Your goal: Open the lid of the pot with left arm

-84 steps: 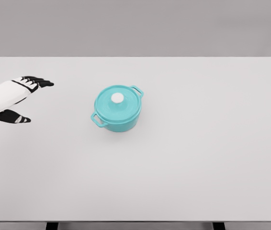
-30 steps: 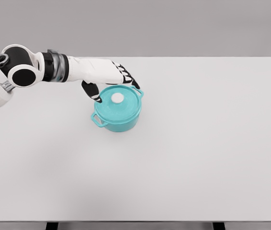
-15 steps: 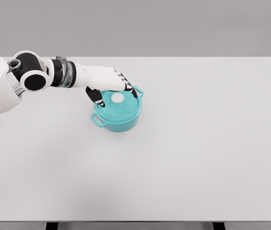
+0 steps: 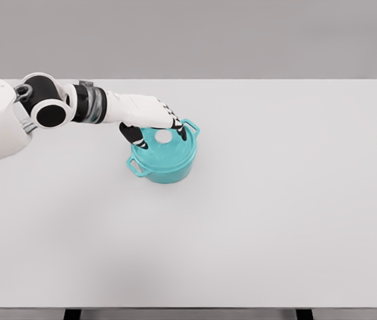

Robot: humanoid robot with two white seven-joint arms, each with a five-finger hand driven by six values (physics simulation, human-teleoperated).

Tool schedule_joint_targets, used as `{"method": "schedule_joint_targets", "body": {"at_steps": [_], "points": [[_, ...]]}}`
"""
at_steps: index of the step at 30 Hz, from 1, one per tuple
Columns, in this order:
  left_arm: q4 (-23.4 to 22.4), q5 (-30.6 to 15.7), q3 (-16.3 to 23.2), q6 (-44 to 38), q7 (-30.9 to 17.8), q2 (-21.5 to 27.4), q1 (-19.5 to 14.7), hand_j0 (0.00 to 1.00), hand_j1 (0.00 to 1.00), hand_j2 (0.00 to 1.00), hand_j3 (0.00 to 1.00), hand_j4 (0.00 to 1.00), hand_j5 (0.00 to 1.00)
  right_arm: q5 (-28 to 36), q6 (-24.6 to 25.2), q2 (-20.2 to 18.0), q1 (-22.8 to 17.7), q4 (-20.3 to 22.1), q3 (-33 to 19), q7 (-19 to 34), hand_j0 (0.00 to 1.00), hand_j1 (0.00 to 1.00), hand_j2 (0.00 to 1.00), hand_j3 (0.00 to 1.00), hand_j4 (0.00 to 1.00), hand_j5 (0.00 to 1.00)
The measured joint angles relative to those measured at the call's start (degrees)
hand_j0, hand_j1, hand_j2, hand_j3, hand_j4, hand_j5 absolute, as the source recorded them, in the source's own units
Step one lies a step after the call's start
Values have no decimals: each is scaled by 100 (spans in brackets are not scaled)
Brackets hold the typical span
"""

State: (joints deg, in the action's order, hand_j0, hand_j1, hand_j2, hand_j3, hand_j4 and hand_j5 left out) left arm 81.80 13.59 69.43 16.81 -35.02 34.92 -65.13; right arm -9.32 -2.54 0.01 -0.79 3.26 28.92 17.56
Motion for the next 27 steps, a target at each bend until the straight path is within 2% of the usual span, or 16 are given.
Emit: {"method": "schedule_joint_targets", "body": {"at_steps": [18, 27], "points": [[-50, 118, 49, -5, 0, -73, 9, 66, 66, 66, 66, 66, 66, 0, 0, 0, 0, 0, 2, 0, 100, 100, 100, 100, 100, 100], [-47, 125, 92, 20, 1, -75, 9, 47, 47, 47, 47, 47, 47, 0, 0, 0, 9, 0, 1, 0, 100, 100, 100, 100, 100, 100]]}}
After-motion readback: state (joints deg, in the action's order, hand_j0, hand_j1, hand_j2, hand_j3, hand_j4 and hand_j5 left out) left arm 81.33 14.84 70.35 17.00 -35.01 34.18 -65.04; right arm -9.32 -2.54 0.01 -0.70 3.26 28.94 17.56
